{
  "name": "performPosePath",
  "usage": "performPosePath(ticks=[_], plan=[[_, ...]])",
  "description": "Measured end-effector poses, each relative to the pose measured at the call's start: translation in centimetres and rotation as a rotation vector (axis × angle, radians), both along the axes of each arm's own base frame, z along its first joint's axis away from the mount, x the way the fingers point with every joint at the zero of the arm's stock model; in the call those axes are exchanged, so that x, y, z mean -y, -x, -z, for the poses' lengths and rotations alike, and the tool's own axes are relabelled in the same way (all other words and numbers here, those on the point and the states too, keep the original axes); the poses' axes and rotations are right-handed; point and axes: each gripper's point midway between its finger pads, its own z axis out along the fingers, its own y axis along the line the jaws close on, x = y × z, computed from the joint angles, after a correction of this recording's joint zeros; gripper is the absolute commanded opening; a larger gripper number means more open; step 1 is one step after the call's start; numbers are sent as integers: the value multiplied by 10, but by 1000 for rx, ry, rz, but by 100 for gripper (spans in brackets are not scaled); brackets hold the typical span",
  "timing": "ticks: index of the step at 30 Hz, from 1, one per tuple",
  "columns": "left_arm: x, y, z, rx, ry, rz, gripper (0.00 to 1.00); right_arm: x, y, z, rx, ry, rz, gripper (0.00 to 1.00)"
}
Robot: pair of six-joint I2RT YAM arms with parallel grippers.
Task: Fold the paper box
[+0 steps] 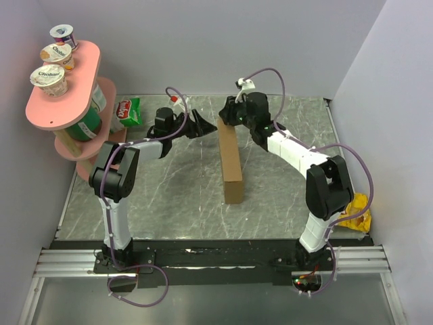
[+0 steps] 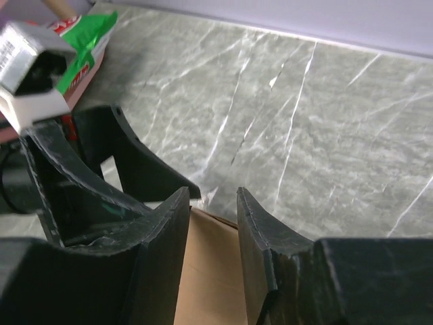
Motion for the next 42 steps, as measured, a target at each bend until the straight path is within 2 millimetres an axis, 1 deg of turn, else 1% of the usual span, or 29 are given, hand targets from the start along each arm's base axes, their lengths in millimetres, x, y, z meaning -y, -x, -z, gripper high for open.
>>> performPosePath(ticks=[5,9,18,24,26,27,32,36,42], plan=[[3,2,0,-1,0,6,75,-9,-1,-5,49,24,47,41],[5,3,1,-1,-1,11,75,-9,1,3,68,66,79,41],[6,4,1,-1,-1,14,74,-6,-1,3,98,67,118,40],[7,3,0,2,-3,14,74,-7,0,6,101,57,130,36],[7,3,-2,5,-3,14,73,-8,0,7,107,59,133,31],[7,2,-3,7,-2,14,73,-8,1,8,110,60,134,24],[9,-3,-8,21,-1,14,73,-9,2,9,126,71,135,23],[9,-3,-7,21,-1,16,73,-9,4,10,136,93,126,22],[12,-2,-7,19,-6,20,73,-8,14,14,161,137,101,22]])
